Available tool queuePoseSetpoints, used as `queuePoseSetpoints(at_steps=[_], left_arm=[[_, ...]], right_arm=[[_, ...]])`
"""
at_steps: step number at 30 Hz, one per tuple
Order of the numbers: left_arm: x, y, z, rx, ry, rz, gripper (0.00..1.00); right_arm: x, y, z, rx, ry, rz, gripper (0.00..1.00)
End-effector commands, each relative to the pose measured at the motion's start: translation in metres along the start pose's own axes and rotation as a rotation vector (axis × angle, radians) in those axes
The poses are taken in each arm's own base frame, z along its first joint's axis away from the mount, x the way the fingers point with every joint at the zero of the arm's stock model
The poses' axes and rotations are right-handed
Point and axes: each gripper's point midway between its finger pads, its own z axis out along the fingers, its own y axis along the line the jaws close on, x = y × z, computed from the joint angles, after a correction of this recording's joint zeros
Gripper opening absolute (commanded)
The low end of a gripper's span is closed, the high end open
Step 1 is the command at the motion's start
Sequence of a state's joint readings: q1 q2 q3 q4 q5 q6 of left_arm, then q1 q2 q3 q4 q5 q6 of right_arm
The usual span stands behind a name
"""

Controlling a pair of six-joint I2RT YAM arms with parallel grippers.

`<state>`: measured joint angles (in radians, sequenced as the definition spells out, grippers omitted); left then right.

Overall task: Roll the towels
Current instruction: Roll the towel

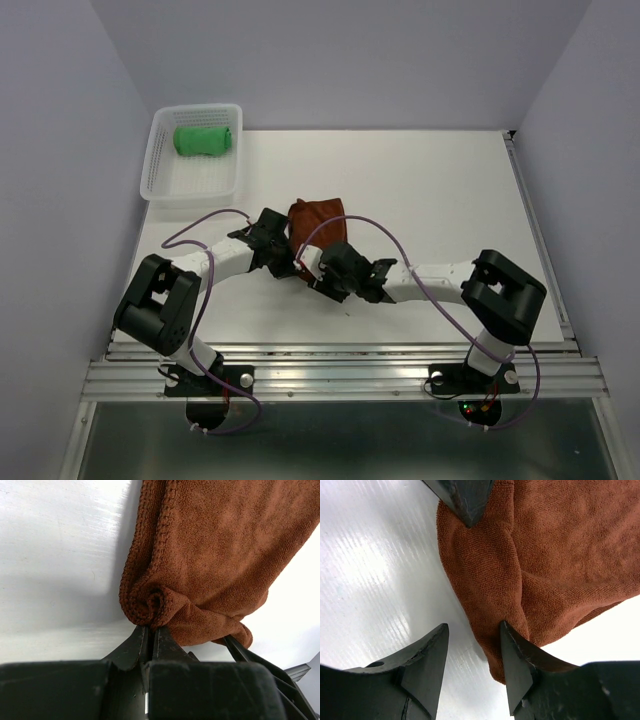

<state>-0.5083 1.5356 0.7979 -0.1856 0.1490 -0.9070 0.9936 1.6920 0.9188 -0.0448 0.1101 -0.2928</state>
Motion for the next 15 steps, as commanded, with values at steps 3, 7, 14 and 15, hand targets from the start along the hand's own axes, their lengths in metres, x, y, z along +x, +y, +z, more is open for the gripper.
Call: queuePoseSetpoints(at_steps=[3, 7, 14, 15], left_arm=[[0.003, 0.013, -0.007, -0.044, 0.001, 0.018, 0.0], [0.003, 0.012, -0.007, -0.035, 0.003, 0.024, 0.0], [0.005, 0.013, -0.008, -0.017, 0.015, 0.019, 0.0], [0.005, 0.013, -0.009, -0.014, 0.014, 0.02, 0.0]], right_arm=[[0.019, -0.021, 0.005, 0.134, 0.072, -0.012, 0.52], [0.025, -0.025, 0.011, 0.163, 0.089, -0.02, 0.47], [0.04, -0.016, 0.03, 0.18, 0.116, -0.022, 0.1], [0.042, -0.016, 0.03, 0.183, 0.116, -0.013, 0.01]])
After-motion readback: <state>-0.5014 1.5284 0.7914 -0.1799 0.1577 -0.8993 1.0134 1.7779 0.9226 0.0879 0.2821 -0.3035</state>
